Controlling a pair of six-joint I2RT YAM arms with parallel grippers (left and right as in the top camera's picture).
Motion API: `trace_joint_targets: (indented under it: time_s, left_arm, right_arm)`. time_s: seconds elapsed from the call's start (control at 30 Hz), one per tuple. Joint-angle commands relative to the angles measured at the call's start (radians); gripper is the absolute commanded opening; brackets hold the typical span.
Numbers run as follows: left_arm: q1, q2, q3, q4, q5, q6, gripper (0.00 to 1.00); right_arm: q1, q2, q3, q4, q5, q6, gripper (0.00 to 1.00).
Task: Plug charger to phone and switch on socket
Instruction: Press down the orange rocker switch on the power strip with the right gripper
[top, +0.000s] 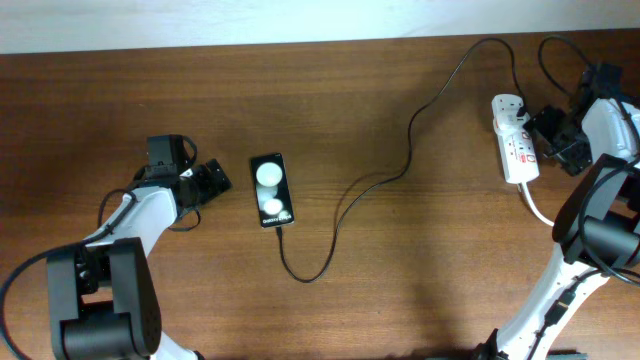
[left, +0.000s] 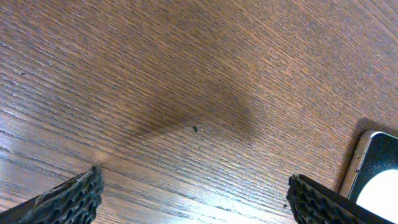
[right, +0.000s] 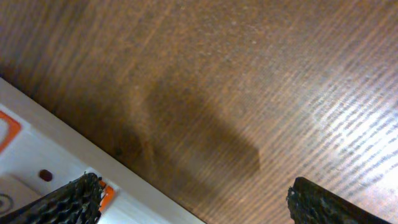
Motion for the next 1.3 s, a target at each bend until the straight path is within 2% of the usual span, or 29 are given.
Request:
trace_joint_targets:
  time_s: [0.0,0.2,0.3,0.43,1.27]
  left_arm:
    - [0.002,0.002,-0.018,-0.010,0.000,0.005,0.99]
    - [0.002,0.002,-0.018,-0.010,0.000,0.005,0.99]
    - [0.002,0.002,-0.018,-0.010,0.000,0.005,0.99]
    - [0.002,0.002,-0.018,-0.010,0.000,0.005,0.99]
    - [0.002,0.002,-0.018,-0.010,0.000,0.005,0.99]
  right_arm:
    - [0.006,0.035,-0.007,0.010,-0.043,0.000,0.99]
    - [0.008,0.035,-0.008,-0.021,-0.043,-0.001,0.99]
    - [0.008,0.035,-0.009,-0.025,-0.095,-0.057,0.99]
    - [0.008,0.035,-0.010,-0.035,-0.137,-0.057,0.99]
    - [0.008,0.035,-0.027,-0.069,-0.129,-0.057,0.99]
